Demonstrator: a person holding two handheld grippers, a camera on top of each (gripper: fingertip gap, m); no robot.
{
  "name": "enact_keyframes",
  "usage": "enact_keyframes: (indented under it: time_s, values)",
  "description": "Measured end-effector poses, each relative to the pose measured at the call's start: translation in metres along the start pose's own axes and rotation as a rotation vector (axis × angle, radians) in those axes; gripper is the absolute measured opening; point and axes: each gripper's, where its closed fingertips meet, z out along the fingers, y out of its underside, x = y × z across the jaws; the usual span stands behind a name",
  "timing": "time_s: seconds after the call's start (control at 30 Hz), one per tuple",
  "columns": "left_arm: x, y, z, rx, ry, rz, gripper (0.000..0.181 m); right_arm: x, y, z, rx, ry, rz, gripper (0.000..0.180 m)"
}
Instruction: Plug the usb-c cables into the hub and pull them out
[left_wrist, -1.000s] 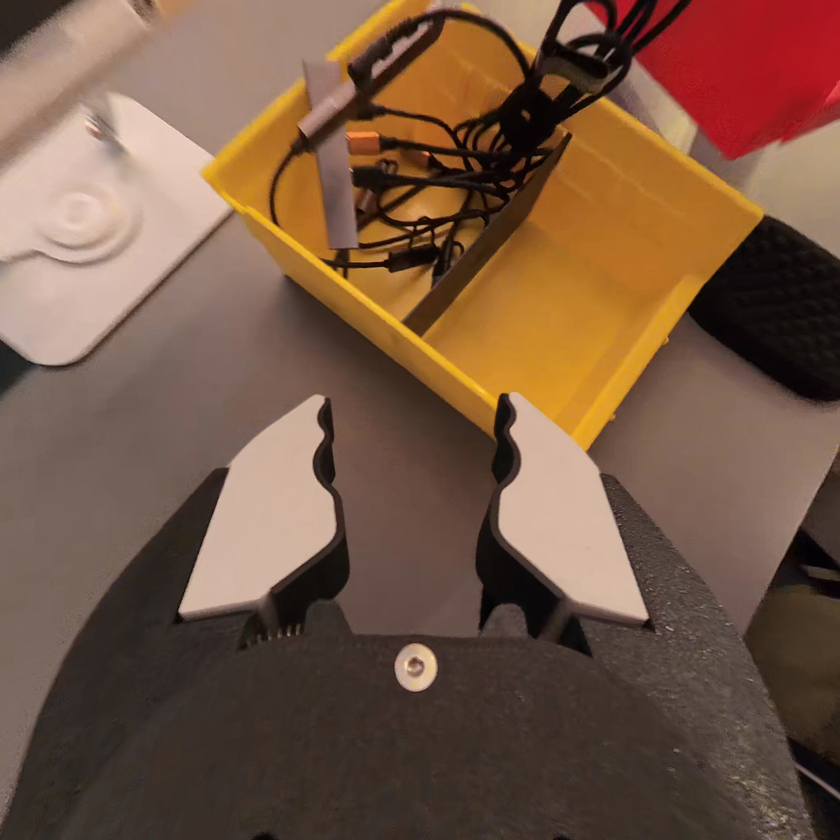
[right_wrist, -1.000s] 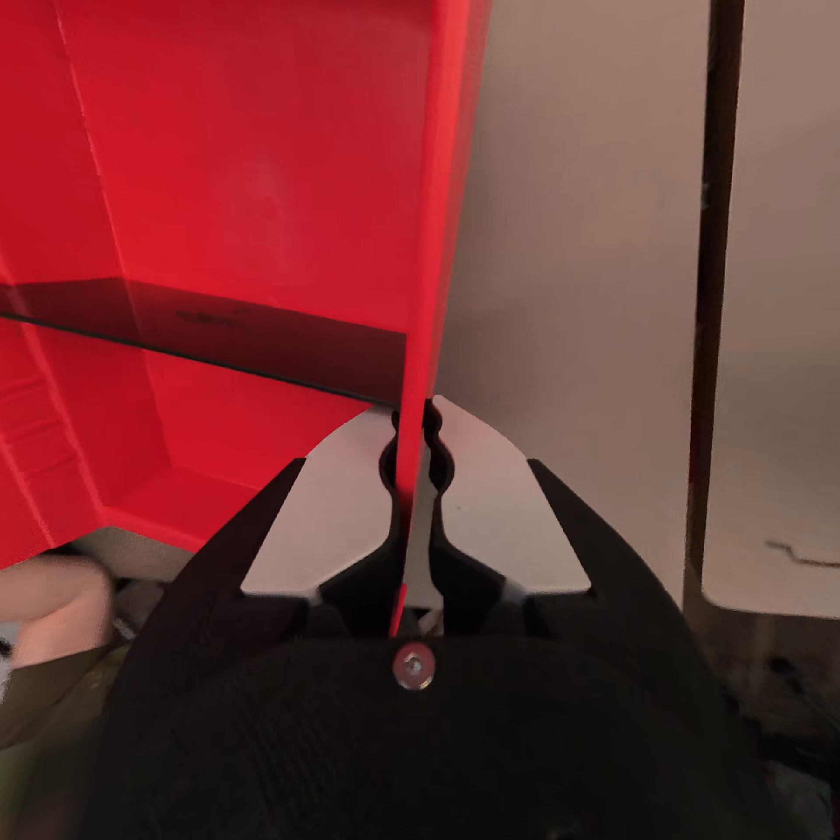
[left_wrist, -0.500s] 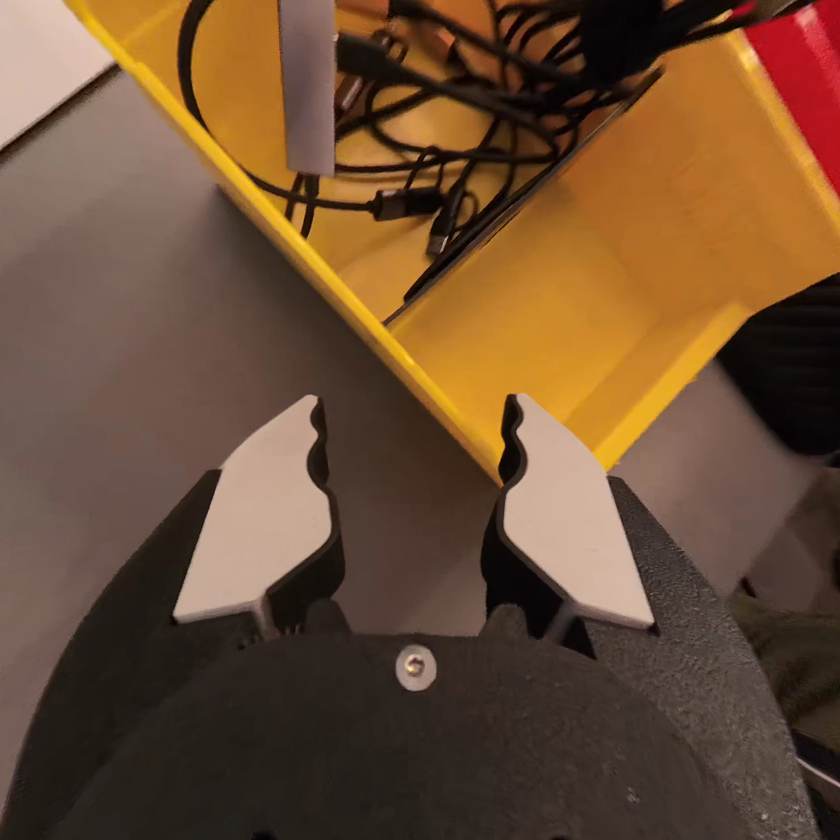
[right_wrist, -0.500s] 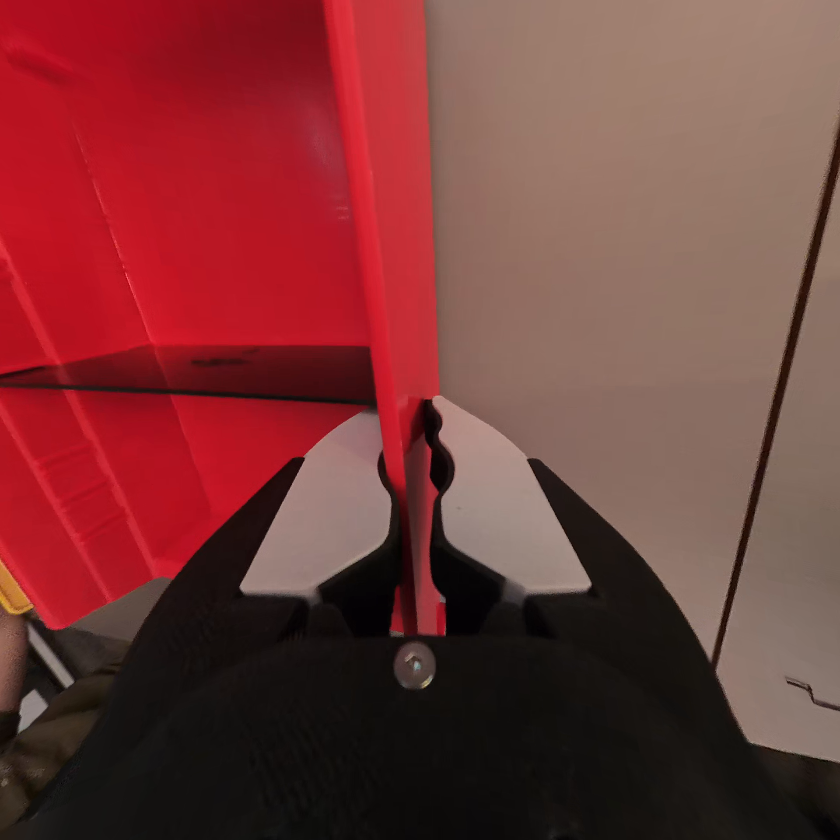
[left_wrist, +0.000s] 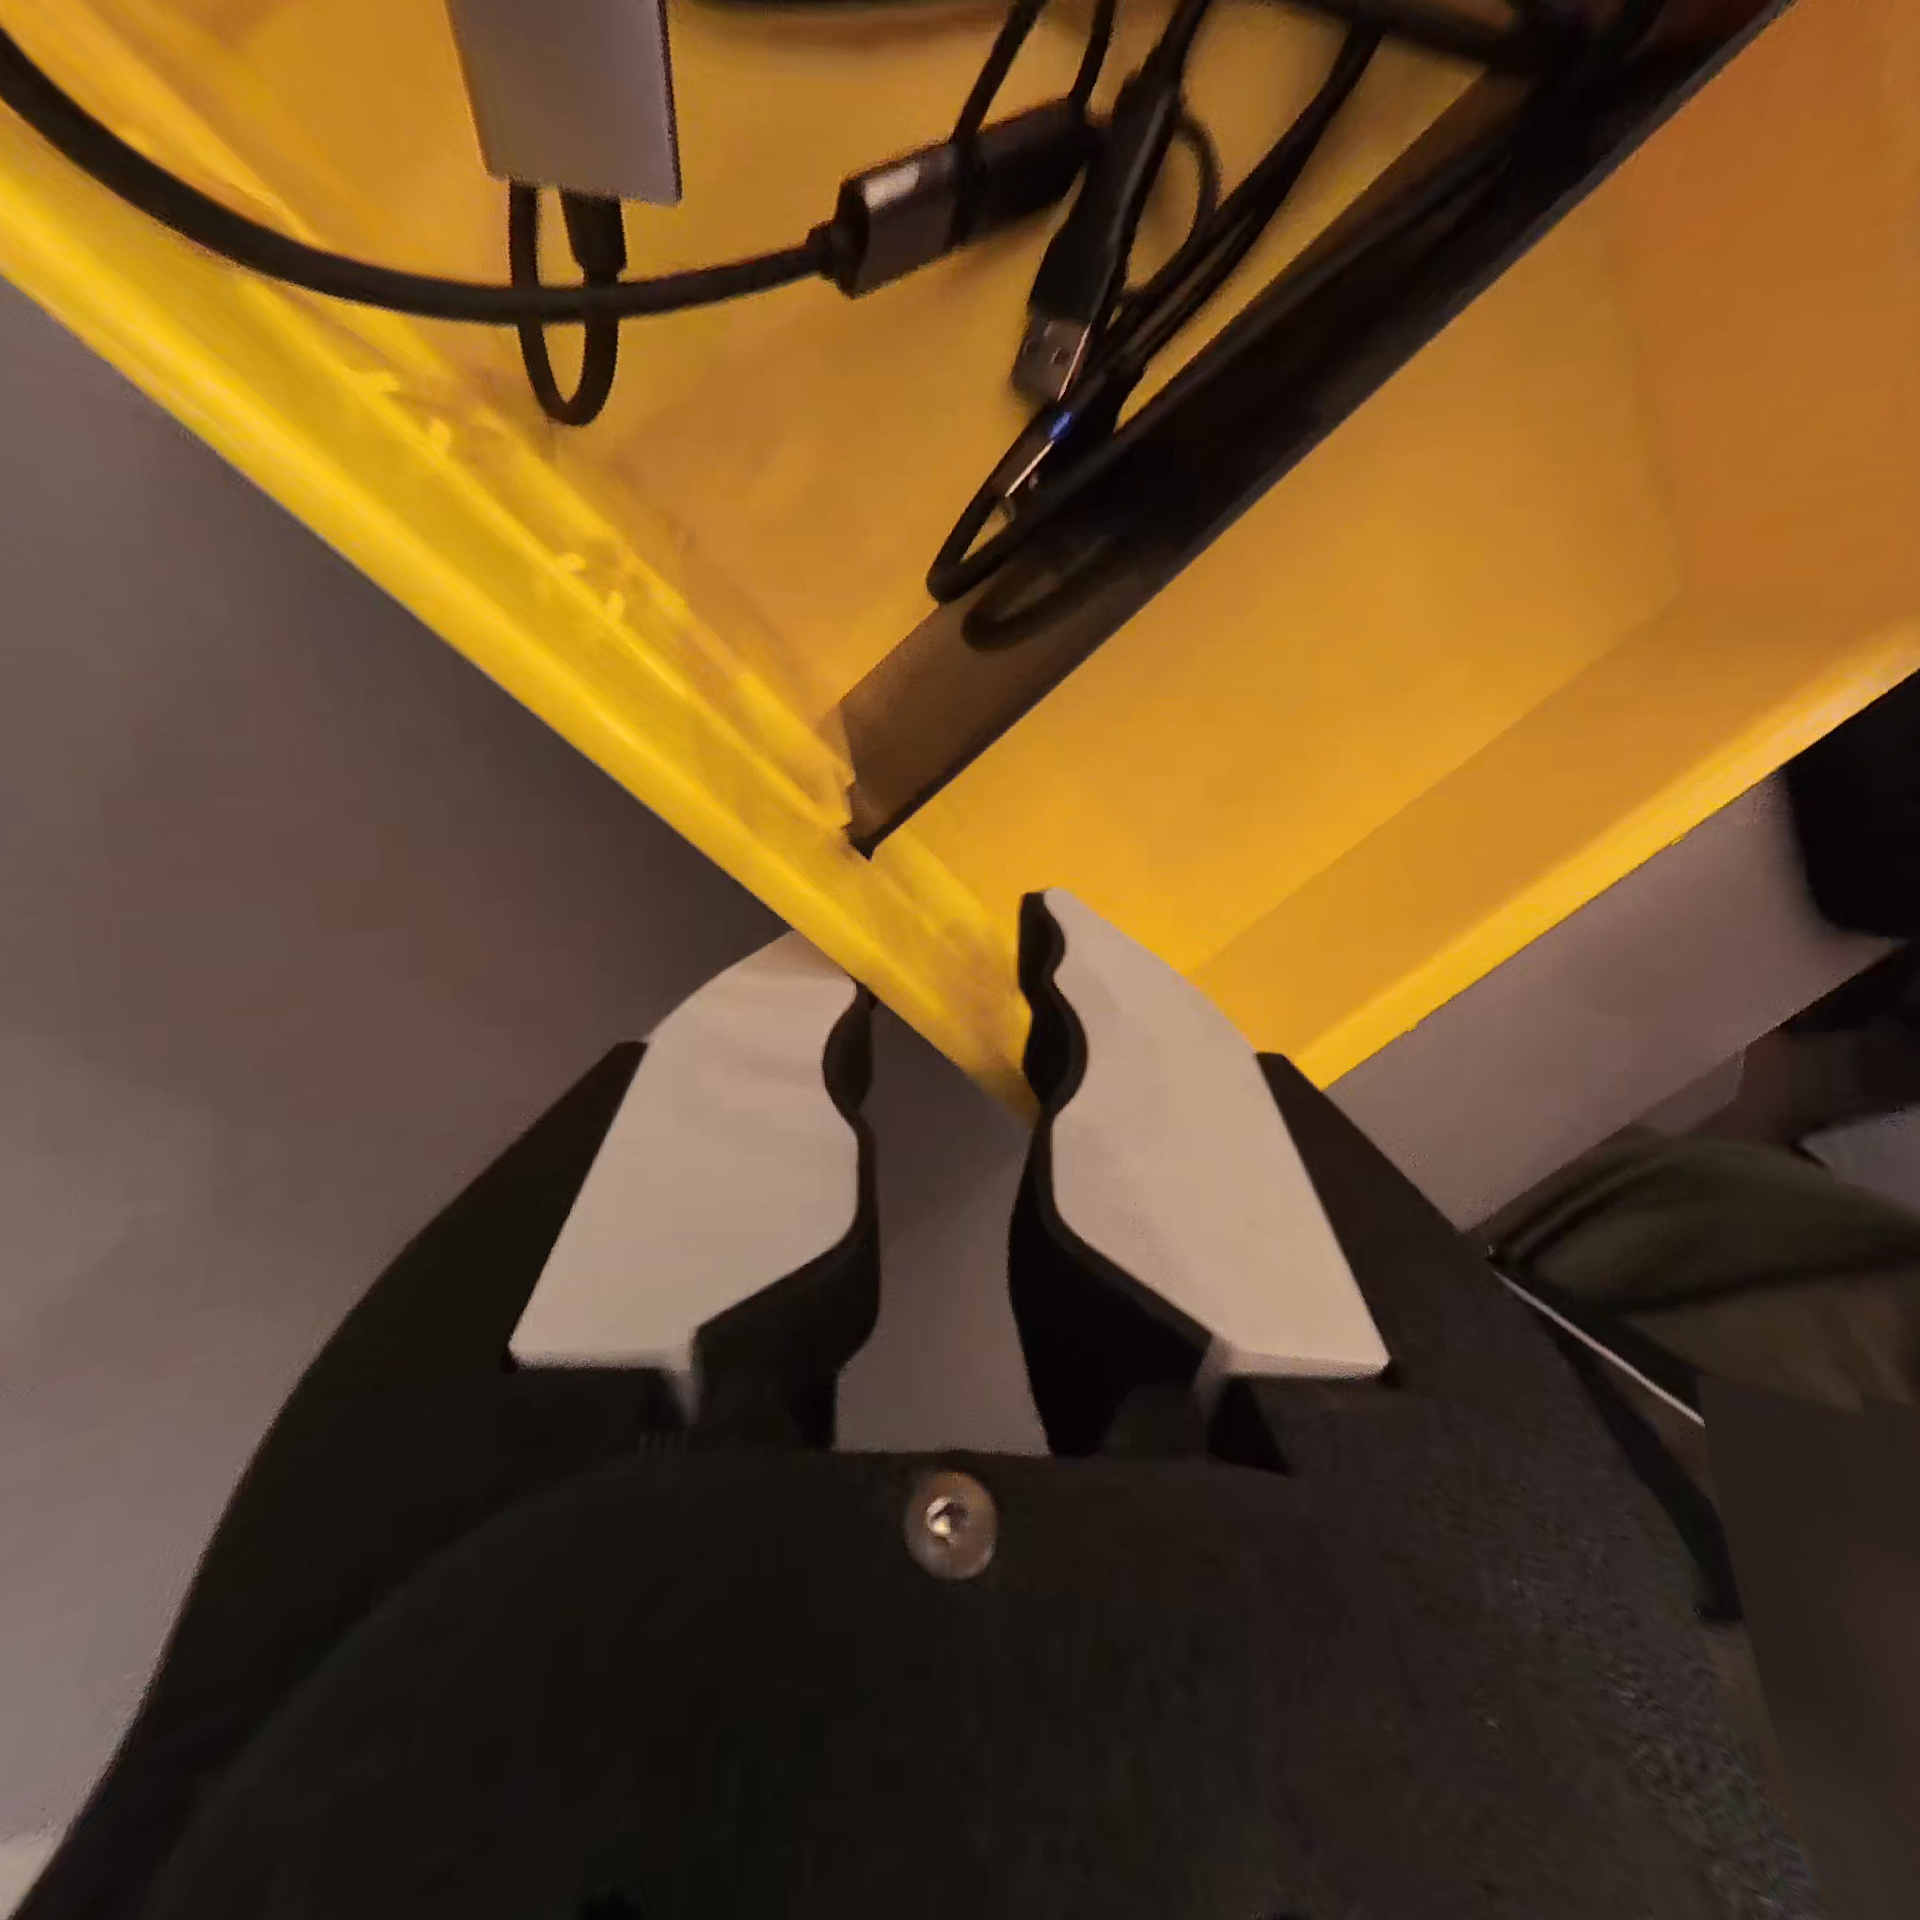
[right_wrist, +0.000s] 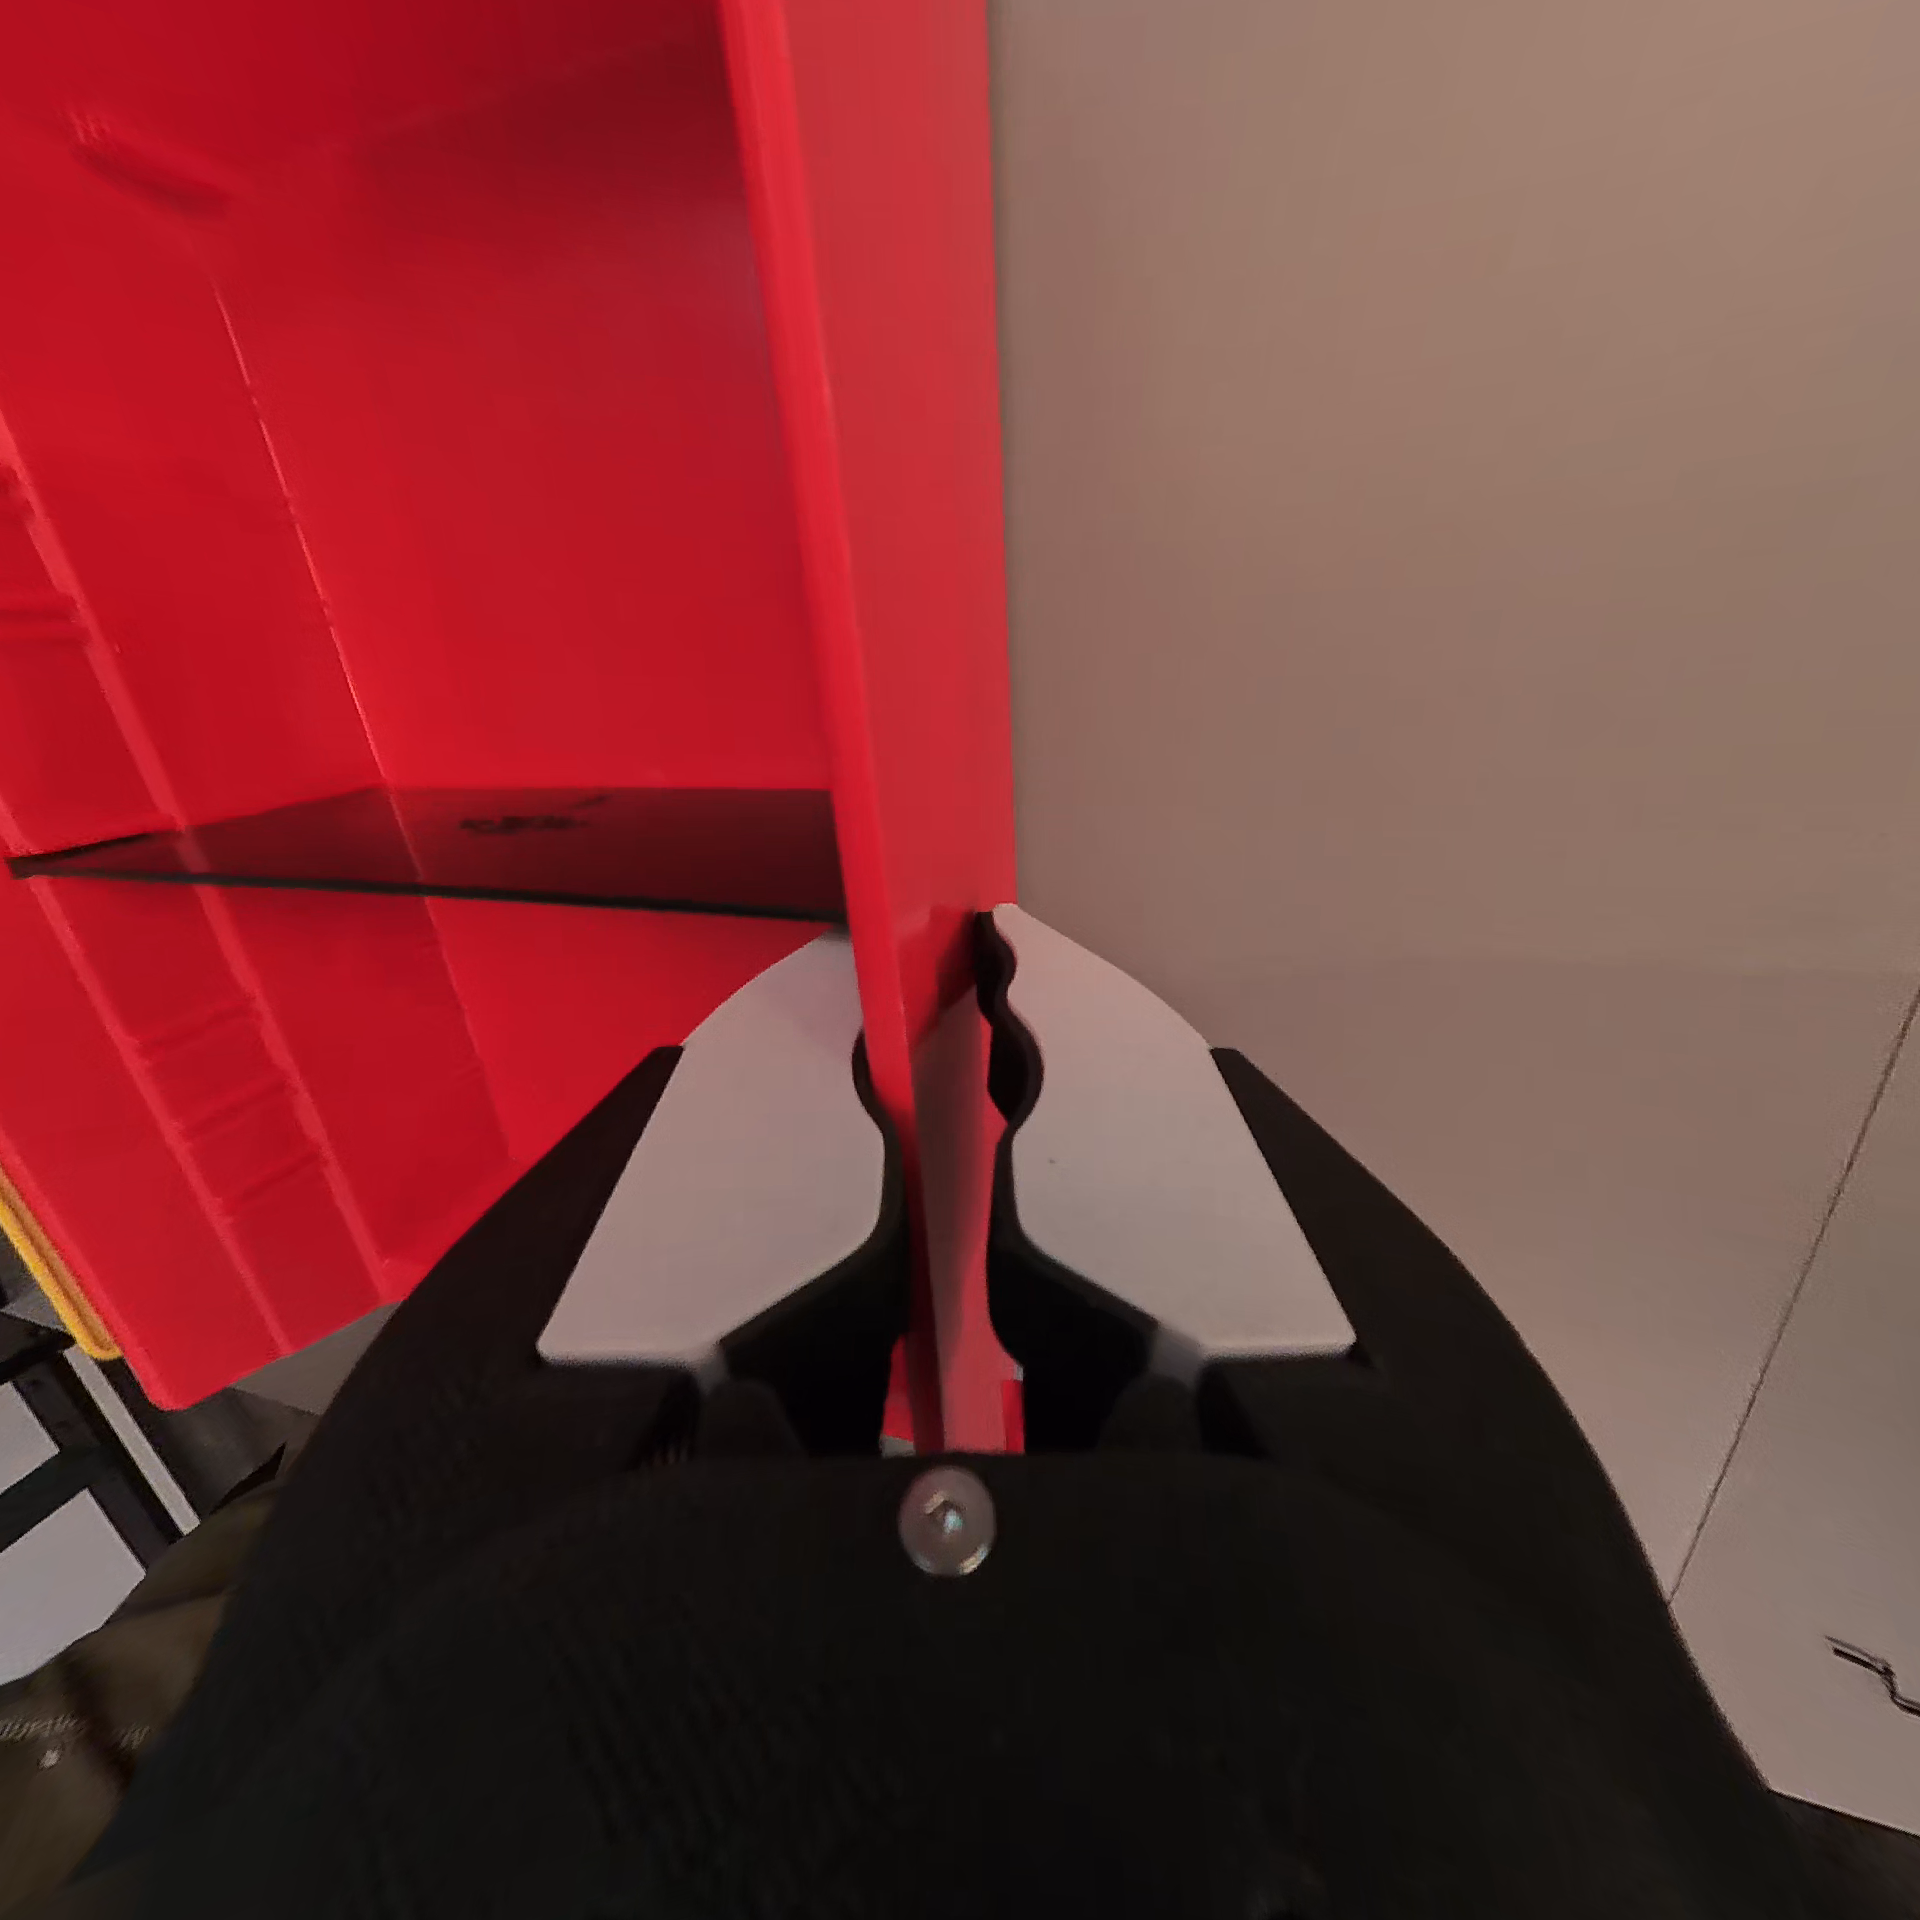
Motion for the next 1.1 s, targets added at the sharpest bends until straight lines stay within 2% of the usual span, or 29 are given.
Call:
enact_keyframes:
  time_s: [0.07, 0.13, 0.27, 0.37, 0.47, 0.63, 0.73, 0.9, 1.1]
  values:
    - [-0.002, 0.002, -0.001, -0.091, 0.029, -0.040, 0.013, -0.003, -0.002, 0.002, -0.002, -0.008, 0.006, 0.012]
    - [-0.005, 0.001, -0.002, -0.123, 0.071, -0.086, 0.010, -0.008, -0.003, 0.003, -0.007, -0.013, 0.005, 0.012]
    - [-0.038, -0.003, -0.008, -0.056, 0.031, -0.142, 0.007, -0.021, -0.006, 0.009, -0.019, -0.015, -0.006, 0.011]
    - [-0.072, 0.008, -0.015, 0.026, 0.026, -0.209, 0.005, -0.042, -0.014, 0.016, -0.016, -0.045, 0.002, 0.014]
    - [-0.111, 0.038, -0.024, 0.098, 0.033, -0.295, 0.004, -0.068, -0.018, 0.026, -0.044, -0.058, -0.049, 0.014]
    - [-0.190, 0.115, -0.041, 0.147, -0.055, -0.459, 0.003, -0.108, -0.027, 0.041, -0.050, -0.051, -0.106, 0.012]
    - [-0.225, 0.158, -0.049, 0.186, -0.078, -0.569, 0.004, -0.114, -0.022, 0.042, -0.078, -0.044, -0.117, 0.011]
    - [-0.246, 0.206, -0.054, 0.215, -0.043, -0.669, 0.003, -0.108, -0.009, 0.039, -0.118, -0.012, -0.101, 0.010]
    - [-0.240, 0.223, -0.054, 0.293, 0.123, -0.743, 0.009, -0.110, 0.003, 0.038, -0.170, -0.006, -0.112, 0.010]
